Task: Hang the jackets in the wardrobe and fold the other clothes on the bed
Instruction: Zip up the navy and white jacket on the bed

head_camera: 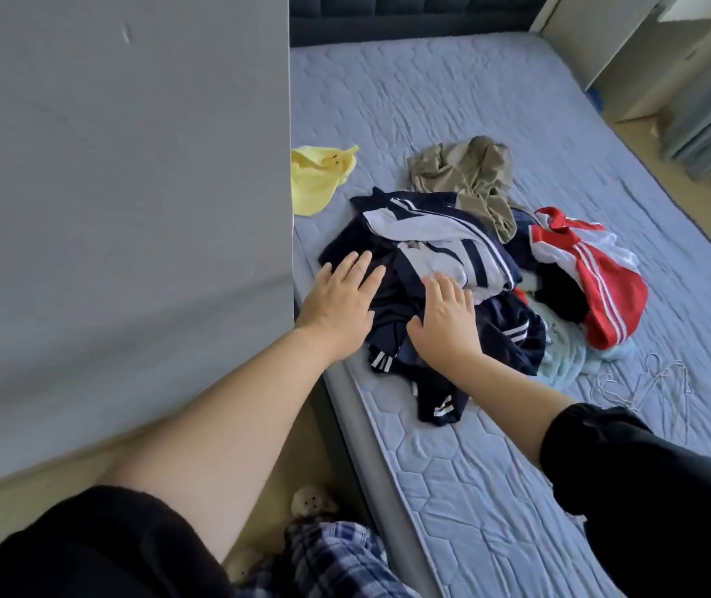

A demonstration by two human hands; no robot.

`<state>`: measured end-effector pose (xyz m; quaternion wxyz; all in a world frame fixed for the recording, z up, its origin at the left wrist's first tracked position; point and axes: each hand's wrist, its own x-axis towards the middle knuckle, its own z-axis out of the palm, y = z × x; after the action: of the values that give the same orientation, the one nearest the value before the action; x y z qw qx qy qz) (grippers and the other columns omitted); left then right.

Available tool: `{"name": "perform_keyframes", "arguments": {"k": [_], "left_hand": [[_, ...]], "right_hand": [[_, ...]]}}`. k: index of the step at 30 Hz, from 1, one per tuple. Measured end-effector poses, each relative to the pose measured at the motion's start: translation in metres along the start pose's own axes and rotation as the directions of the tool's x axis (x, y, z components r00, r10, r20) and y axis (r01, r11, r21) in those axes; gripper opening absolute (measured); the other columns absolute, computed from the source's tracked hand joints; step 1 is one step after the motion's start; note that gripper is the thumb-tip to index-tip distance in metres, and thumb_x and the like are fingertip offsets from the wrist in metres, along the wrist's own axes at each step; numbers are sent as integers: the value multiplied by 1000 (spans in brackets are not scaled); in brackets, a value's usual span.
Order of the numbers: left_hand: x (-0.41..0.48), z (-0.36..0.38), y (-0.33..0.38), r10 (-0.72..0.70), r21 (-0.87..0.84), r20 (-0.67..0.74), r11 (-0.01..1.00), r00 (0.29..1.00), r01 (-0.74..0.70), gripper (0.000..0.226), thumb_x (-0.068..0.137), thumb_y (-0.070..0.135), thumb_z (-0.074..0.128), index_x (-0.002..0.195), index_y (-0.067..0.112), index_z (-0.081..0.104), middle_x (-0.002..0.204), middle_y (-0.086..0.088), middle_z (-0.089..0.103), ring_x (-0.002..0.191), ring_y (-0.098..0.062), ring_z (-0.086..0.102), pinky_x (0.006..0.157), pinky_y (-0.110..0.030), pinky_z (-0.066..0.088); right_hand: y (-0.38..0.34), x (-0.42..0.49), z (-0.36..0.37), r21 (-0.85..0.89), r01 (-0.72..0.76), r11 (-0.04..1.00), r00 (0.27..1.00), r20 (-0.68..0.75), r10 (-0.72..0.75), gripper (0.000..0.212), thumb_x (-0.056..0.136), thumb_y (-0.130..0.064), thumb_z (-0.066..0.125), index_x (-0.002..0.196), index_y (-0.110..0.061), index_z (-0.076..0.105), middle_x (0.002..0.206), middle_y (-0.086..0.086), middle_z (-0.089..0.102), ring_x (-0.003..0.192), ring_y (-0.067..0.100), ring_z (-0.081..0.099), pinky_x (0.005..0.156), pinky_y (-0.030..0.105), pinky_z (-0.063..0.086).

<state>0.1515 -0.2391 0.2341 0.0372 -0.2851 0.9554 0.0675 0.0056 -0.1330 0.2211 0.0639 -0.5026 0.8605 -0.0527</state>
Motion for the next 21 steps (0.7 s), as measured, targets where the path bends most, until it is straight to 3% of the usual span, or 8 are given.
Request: {"name": "perform_keyframes", "arguments": {"k": [9, 12, 15, 18, 21], "left_hand": [[52, 154, 14, -153, -187, -59, 972, 986, 140, 62, 99, 33, 37, 152, 17, 8, 160, -9, 2, 147, -26, 4, 118, -43, 14], [72, 212, 27, -196, -278, -29, 943, 980, 181, 63, 99, 33, 38, 153, 20, 8, 160, -7, 2, 147, -26, 4, 118, -43, 14], [94, 259, 50, -183, -378, 101, 902, 978, 208, 62, 100, 38, 36, 153, 22, 6, 160, -6, 5, 146, -26, 7, 117, -45, 16], [109, 290, 77, -159, -498, 257, 823, 953, 272, 62, 101, 43, 32, 153, 25, 4, 161, -4, 1, 147, -26, 3, 118, -47, 14], [104, 307, 101, -229, -537, 245, 777, 942, 328, 62, 101, 43, 33, 153, 23, 5, 161, -4, 1, 147, -25, 0, 118, -46, 12]], "right_hand": [[81, 65, 140, -125, -30, 992, 996, 83, 41, 69, 89, -31, 54, 148, -19, 21, 158, 12, 6, 145, 30, 4, 115, 56, 9], [111, 92, 172, -181, -43, 983, 999, -22, 40, 74, 88, -32, 58, 148, -23, 16, 158, 13, -2, 145, 32, -3, 115, 57, 3], [144, 123, 186, -159, -105, 982, 984, -158, 80, 69, 87, -33, 58, 145, -25, 21, 158, 12, -8, 146, 30, -8, 113, 58, -1], [174, 148, 186, -66, -228, 971, 966, -142, 217, 48, 86, -35, 59, 129, -25, 41, 155, 13, 10, 144, 31, 5, 111, 60, 7], [194, 156, 188, 90, -154, 984, 971, -169, 168, 17, 85, -12, 54, 102, -15, 54, 126, 14, 49, 120, 33, 41, 98, 46, 35]]}}
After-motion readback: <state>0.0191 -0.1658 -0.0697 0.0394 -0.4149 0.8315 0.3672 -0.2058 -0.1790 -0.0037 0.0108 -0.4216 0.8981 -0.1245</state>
